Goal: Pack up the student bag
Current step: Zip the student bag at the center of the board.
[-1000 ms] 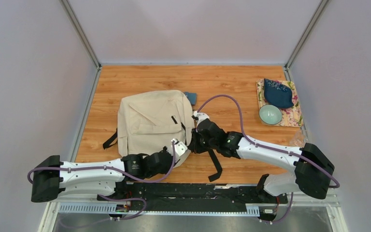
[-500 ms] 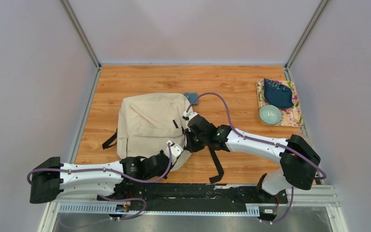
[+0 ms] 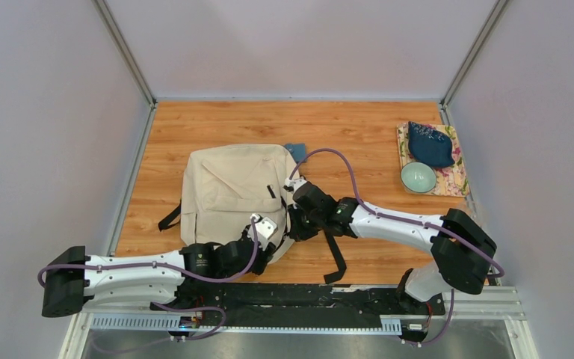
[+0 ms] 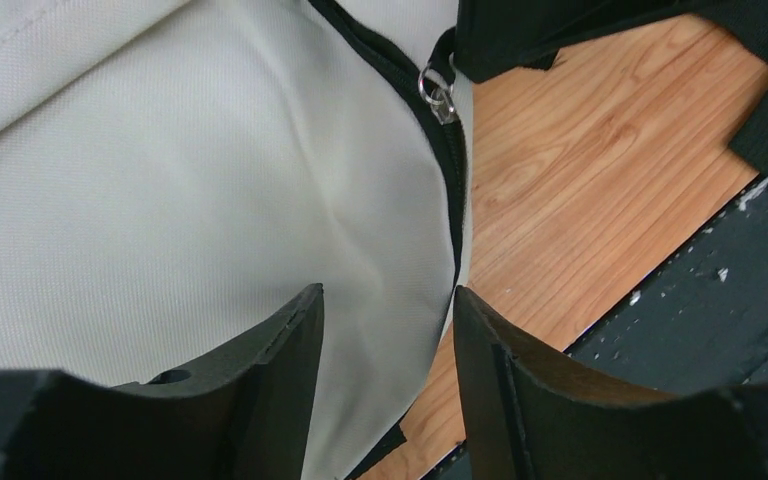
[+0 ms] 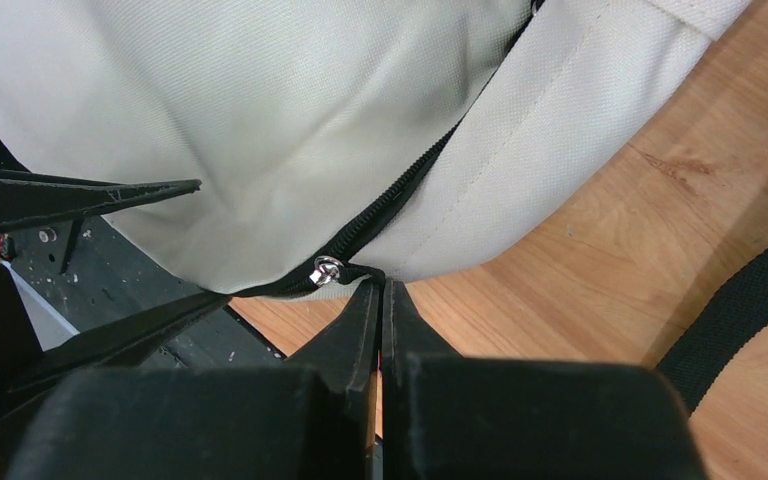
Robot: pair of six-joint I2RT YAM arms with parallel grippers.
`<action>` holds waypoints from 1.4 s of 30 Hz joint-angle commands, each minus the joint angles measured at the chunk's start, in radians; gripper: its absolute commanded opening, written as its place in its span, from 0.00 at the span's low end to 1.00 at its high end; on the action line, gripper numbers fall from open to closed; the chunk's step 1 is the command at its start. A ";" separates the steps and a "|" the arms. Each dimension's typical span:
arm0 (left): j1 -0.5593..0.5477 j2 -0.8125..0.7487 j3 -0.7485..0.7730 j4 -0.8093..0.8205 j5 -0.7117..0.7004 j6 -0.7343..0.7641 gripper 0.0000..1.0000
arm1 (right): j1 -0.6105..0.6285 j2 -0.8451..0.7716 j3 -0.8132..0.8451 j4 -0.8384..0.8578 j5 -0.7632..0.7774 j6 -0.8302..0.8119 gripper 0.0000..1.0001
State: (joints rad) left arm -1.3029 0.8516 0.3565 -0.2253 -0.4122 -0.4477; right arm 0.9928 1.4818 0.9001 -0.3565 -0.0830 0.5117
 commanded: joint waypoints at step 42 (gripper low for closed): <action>-0.004 0.165 -0.119 0.443 -0.066 -0.218 0.48 | 0.004 -0.043 0.002 0.021 -0.046 -0.013 0.00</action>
State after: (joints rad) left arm -1.3029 1.0031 0.2317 0.1856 -0.4534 -0.6613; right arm 0.9947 1.4494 0.8814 -0.3595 -0.1188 0.5072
